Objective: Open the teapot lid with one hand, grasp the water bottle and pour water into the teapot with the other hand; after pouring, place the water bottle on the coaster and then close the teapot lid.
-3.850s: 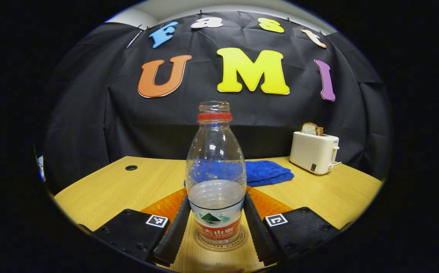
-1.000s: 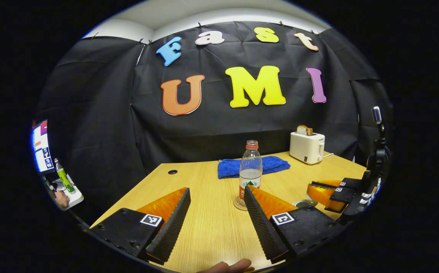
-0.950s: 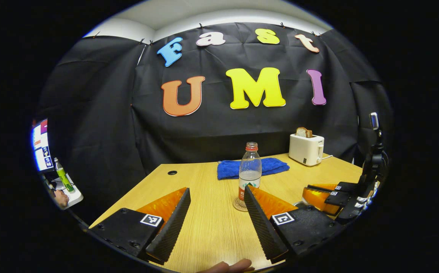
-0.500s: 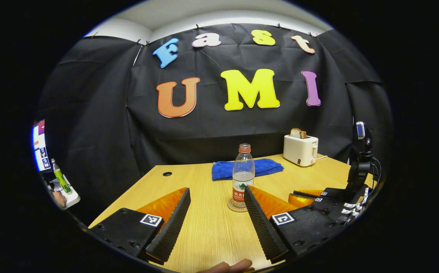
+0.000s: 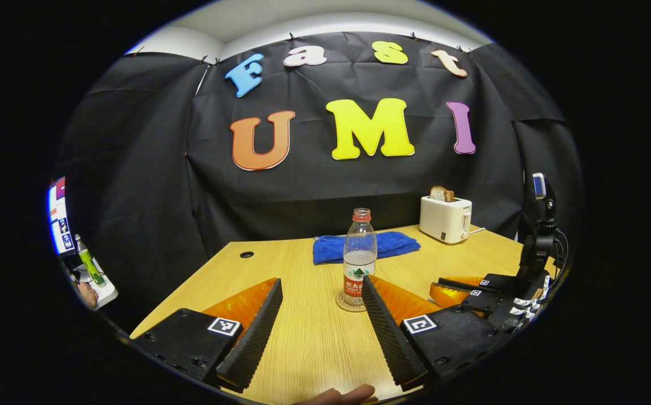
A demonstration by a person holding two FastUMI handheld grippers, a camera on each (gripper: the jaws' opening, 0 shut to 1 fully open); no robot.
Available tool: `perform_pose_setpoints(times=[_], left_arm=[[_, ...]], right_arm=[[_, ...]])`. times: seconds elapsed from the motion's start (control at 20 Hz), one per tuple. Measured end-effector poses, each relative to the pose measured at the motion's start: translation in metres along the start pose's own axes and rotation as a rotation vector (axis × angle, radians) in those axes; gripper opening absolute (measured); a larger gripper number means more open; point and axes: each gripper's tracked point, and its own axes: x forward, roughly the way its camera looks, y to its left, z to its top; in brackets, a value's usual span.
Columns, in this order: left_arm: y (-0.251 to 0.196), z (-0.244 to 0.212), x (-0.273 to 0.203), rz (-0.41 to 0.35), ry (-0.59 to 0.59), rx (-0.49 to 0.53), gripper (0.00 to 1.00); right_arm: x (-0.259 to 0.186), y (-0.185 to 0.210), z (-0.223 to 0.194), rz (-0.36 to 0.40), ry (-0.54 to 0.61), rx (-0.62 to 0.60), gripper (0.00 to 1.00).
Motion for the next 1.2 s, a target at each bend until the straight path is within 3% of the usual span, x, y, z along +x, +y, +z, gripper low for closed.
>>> perform_pose_setpoints(times=[0.15,0.2,0.3,0.35,0.45,0.8,1.2], left_arm=[[0.000,0.004,-0.003,0.000,-0.008,-0.016,0.89],[0.000,0.005,-0.005,0.001,-0.011,-0.017,0.89],[0.001,0.011,-0.008,0.010,-0.026,-0.014,0.89],[0.001,0.013,-0.010,0.013,-0.032,-0.014,0.89],[-0.001,0.018,-0.014,0.015,-0.043,-0.012,0.89],[-0.003,0.029,-0.029,0.051,-0.069,-0.011,0.89],[0.008,0.045,-0.045,0.150,-0.133,-0.023,0.89]], right_arm=[[-0.014,-0.004,0.013,-0.014,-0.029,-0.011,0.19],[-0.020,-0.006,0.020,-0.022,-0.043,-0.012,0.28],[-0.036,-0.015,0.038,-0.051,-0.080,0.006,0.35],[-0.043,-0.019,0.048,-0.064,-0.098,0.015,0.51],[-0.059,-0.030,0.065,-0.089,-0.135,0.031,0.63],[-0.110,-0.056,0.108,-0.155,-0.214,-0.020,0.95],[-0.164,-0.115,0.145,-0.330,-0.233,-0.014,0.95]])
